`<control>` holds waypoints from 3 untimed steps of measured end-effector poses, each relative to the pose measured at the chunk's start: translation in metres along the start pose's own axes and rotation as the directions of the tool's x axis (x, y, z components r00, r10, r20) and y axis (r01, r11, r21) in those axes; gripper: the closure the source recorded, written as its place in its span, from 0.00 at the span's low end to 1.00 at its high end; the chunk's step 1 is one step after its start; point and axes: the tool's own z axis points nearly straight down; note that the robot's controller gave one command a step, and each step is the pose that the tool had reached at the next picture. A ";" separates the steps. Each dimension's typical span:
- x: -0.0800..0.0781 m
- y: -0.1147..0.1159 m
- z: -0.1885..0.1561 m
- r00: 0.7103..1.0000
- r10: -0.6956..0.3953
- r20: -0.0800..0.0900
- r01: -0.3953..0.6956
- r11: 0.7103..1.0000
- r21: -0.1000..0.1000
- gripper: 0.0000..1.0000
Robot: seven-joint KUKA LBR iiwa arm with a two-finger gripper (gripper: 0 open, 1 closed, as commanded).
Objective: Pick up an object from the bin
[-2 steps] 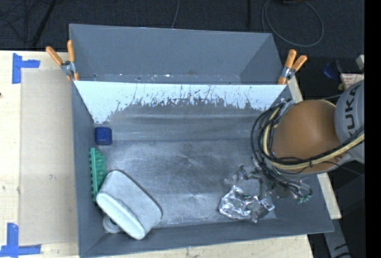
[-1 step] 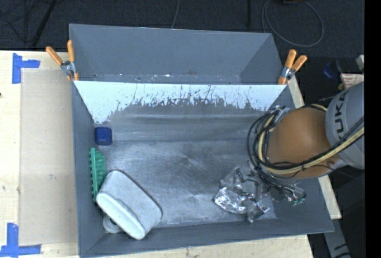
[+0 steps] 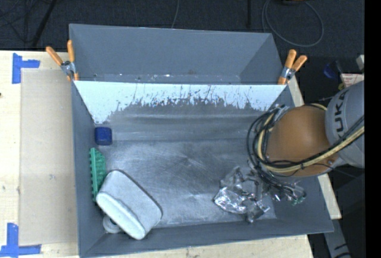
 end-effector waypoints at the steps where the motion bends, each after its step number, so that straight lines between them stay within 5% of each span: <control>1: -0.003 0.000 -0.002 1.000 -0.001 0.008 0.001 1.000 0.003 1.00; 2: -0.005 0.000 -0.051 1.000 0.001 -0.002 -0.001 1.000 -0.001 1.00; 3: -0.006 0.000 -0.064 1.000 0.003 -0.005 -0.003 1.000 -0.003 1.00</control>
Offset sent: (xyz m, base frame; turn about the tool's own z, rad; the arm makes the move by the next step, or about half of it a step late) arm 0.0000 0.0000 0.0000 0.0000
